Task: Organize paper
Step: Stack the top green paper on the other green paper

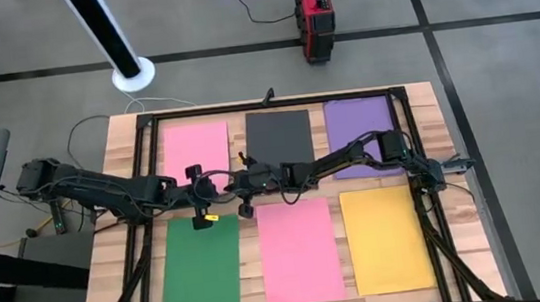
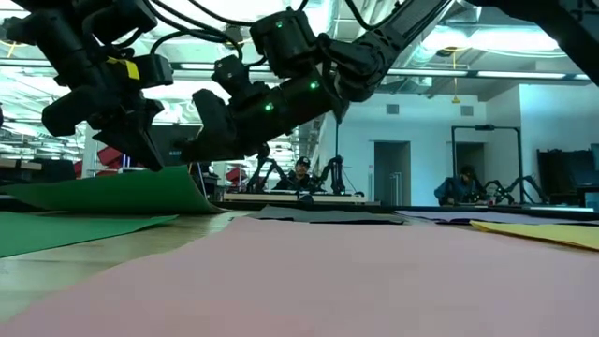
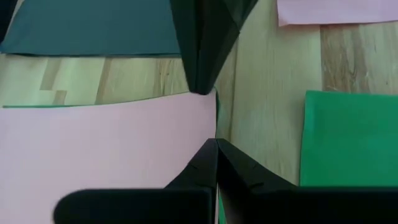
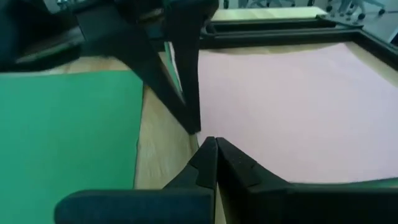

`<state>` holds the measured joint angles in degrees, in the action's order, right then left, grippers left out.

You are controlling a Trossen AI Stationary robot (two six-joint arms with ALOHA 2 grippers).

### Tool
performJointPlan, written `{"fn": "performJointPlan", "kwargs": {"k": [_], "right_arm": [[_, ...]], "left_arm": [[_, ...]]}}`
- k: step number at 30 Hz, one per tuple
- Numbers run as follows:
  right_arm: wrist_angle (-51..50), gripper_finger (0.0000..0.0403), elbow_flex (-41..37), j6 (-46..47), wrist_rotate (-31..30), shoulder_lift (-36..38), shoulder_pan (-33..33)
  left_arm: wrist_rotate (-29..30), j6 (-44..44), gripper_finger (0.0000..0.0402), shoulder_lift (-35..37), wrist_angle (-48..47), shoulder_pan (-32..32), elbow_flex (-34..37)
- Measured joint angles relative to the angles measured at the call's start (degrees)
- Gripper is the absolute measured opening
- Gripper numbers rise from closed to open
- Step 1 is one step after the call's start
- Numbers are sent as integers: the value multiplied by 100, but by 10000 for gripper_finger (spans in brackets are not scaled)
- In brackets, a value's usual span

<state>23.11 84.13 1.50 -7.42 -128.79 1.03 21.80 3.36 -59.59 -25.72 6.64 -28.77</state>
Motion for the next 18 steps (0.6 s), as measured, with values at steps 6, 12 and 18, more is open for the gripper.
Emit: {"fn": "performJointPlan", "kwargs": {"k": [6, 12, 18], "right_arm": [[-283, 0, -5, 177, 278, -2, 62], [-512, 0, -8, 211, 430, -2, 53], [-593, 0, -8, 171, 585, -2, 52]], "left_arm": [[0, 2, 0, 0, -7, 0, 0], [110, -7, 0, 0, -3, 2, 0], [149, 25, 0, 0, -3, 1, 0]]}}
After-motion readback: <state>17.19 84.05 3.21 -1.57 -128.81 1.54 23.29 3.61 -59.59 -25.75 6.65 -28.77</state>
